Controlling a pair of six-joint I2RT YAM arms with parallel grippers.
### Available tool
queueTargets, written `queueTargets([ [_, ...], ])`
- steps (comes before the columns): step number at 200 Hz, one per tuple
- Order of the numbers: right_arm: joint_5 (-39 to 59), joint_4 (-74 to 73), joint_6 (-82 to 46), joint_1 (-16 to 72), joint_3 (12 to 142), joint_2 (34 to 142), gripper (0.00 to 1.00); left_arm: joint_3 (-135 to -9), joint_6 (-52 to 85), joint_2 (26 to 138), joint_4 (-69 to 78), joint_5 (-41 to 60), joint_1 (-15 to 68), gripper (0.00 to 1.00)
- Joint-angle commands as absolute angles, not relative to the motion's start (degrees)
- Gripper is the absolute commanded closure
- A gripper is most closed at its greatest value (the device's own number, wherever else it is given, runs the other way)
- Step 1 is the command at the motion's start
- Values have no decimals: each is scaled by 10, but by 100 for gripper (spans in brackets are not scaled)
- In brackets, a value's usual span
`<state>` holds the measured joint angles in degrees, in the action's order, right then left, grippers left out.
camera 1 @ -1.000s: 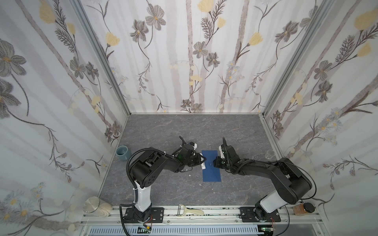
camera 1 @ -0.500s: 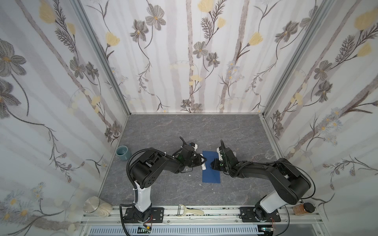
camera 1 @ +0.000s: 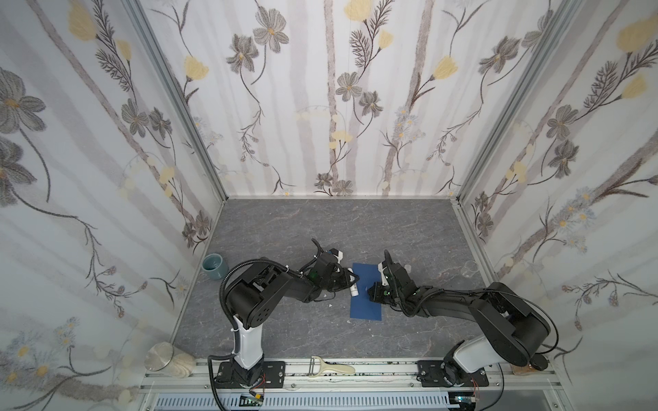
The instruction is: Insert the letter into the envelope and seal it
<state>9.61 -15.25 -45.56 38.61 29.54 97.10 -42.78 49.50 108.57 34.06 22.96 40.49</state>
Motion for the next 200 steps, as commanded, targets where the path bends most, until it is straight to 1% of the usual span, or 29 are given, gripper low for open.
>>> queueTargets([
  [1, 86, -110, -458, 388, 298, 975, 100, -421, 497, 1089, 244, 214, 405, 100],
  [52, 78, -59, -460, 394, 280, 890, 100, -415, 504, 1086, 244, 210, 406, 100],
  [81, 81, -75, -461, 397, 280, 910, 100, -416, 506, 1086, 244, 210, 406, 100],
  [91, 90, -91, -465, 397, 282, 941, 100, -416, 507, 1085, 244, 210, 406, 100],
  [119, 99, -114, -472, 397, 287, 970, 100, -415, 508, 1083, 243, 209, 406, 100],
  [170, 88, -69, -471, 397, 280, 918, 100, -414, 508, 1083, 243, 209, 404, 100],
  [177, 89, -66, -472, 397, 279, 896, 100, -415, 508, 1084, 243, 209, 405, 100],
  [200, 99, -69, -468, 397, 278, 904, 100, -417, 508, 1087, 244, 209, 405, 100],
])
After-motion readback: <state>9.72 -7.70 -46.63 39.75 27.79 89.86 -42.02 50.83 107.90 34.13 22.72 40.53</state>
